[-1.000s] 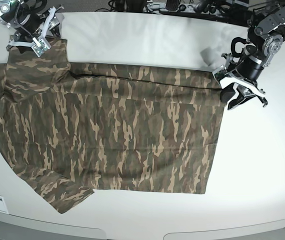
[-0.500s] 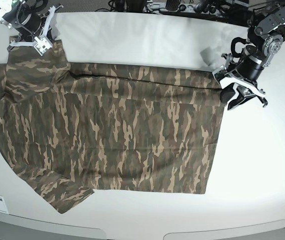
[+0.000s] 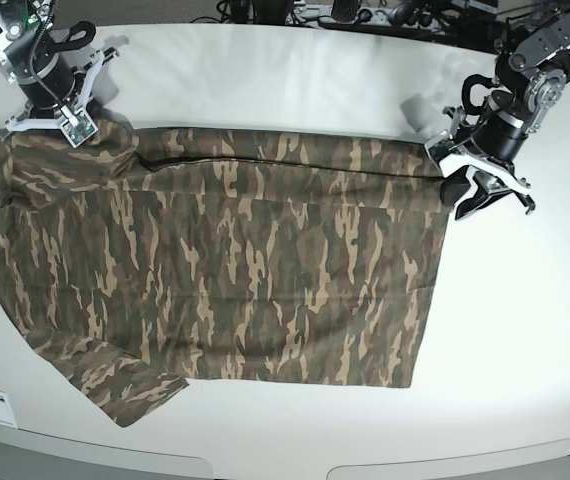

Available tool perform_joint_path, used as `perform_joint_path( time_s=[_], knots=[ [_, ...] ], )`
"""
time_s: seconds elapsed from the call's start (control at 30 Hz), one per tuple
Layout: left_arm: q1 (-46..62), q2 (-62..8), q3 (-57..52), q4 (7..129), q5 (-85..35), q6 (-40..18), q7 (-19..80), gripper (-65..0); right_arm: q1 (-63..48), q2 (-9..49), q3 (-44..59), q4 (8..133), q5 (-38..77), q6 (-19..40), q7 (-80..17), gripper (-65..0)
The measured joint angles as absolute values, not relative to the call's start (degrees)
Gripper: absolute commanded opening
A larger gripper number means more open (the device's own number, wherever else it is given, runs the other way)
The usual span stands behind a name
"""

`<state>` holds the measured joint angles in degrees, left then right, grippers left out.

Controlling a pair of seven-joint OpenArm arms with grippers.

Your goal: Fold the T-shirt properly

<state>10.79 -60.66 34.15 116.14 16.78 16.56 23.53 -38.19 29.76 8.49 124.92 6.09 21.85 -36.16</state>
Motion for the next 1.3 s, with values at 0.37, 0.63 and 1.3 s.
perform_joint_path(
  time_s=[0.37, 0.63, 1.3],
  knots=[
    [10.81, -60.66, 34.15, 116.14, 16.88, 16.53, 23.55, -45.5, -28.69, 29.80, 8.47, 124.92, 10.55, 24.21, -35.77, -65.0],
    [10.81, -60.66, 34.15, 116.14, 16.88, 16.53, 23.55, -45.5, -28.82, 29.82, 8.47, 124.92, 10.52, 24.18, -35.57, -65.0],
    [10.81, -60.66, 34.15, 116.14, 16.93, 16.53, 23.53, -45.5, -9.47, 30.06, -1.13, 106.72, 14.39, 30.28, -34.09, -65.0]
  ],
)
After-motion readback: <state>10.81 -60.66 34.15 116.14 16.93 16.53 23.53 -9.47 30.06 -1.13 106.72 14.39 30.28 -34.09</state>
